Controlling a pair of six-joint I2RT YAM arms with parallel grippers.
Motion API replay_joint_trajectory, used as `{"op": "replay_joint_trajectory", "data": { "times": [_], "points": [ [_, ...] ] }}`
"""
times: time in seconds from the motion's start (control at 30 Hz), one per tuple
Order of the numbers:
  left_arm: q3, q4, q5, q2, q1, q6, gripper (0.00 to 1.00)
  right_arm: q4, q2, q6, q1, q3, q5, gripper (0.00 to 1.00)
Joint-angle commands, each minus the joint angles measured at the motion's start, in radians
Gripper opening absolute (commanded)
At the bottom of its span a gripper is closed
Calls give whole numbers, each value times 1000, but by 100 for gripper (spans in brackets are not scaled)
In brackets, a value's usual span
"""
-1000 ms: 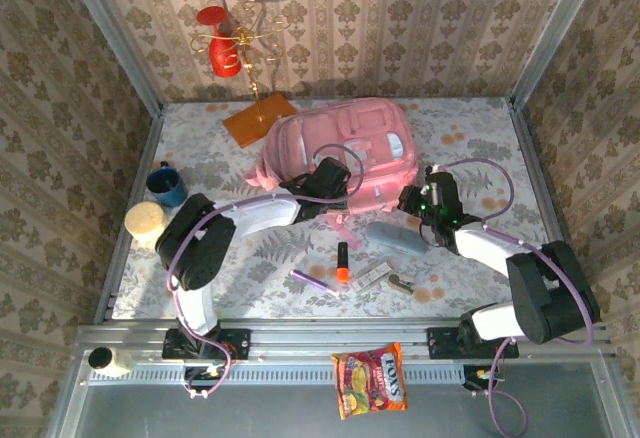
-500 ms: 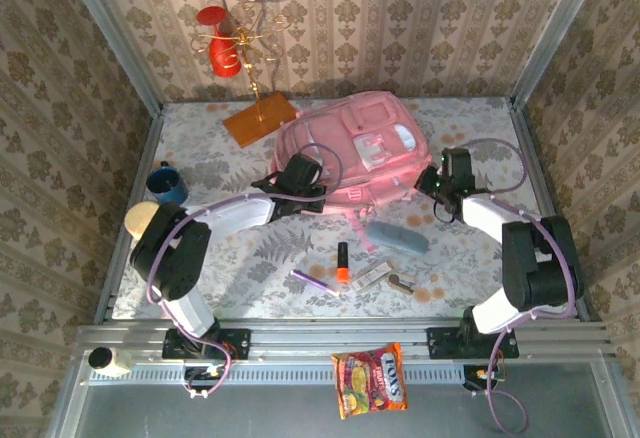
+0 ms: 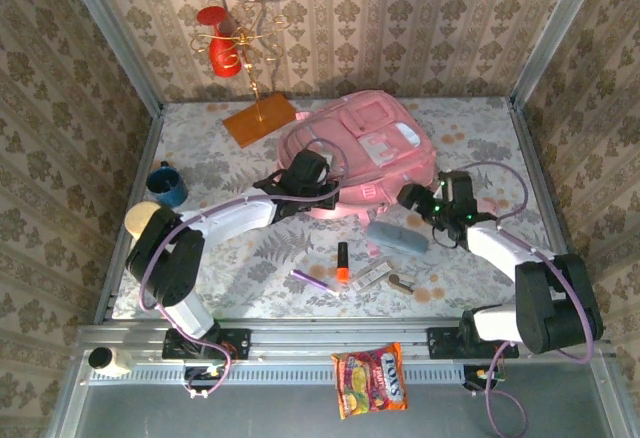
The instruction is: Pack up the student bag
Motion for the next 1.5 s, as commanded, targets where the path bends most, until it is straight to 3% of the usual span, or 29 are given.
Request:
{"op": "replay_joint_trajectory", "data": {
  "times": [0.0, 0.1, 0.17, 0.27, 0.37, 0.53, 0.63, 0.77, 0.87, 1.0, 1.13, 1.27, 1.47],
  "points": [
    [41, 59, 31, 5, -17, -18, 0, 136, 52, 108, 43, 13, -32, 88],
    [32, 40, 22, -2, -23, 4, 0, 227, 159, 127, 40, 48, -23, 75],
    [18, 17, -2, -17, -21, 28, 0, 254, 206, 119, 19, 71, -7, 48],
    [-3, -53, -52, -57, 2, 79, 0, 226, 218, 82, -34, 79, 59, 16],
    [-40, -106, -66, -99, 59, 152, 0, 180, 210, 34, -115, 92, 65, 0],
    [-49, -194, -80, -111, 150, 285, 0, 14, 253, -77, -189, 243, 3, 0],
    [-33, -176, -7, -103, 153, 300, 0, -65, 324, -120, -203, 362, -46, 6],
    [-14, -38, 113, -95, 122, 148, 0, -124, 338, -122, -202, 422, -82, 35],
    [18, 31, 103, -68, 96, 17, 0, -113, 253, -91, -184, 340, -96, 64],
    [49, 93, 66, -34, 54, -63, 0, 4, 118, 45, -113, 153, -164, 84],
    [84, 106, 67, 1, 25, -79, 0, 136, 74, 187, 42, 50, -170, 88],
    [91, 103, 62, 11, 11, -74, 0, 167, 24, 256, 118, 40, -96, 88],
    [90, 101, 71, 4, -9, -50, 0, 253, 98, 316, 140, 27, 7, 75]
  ]
}}
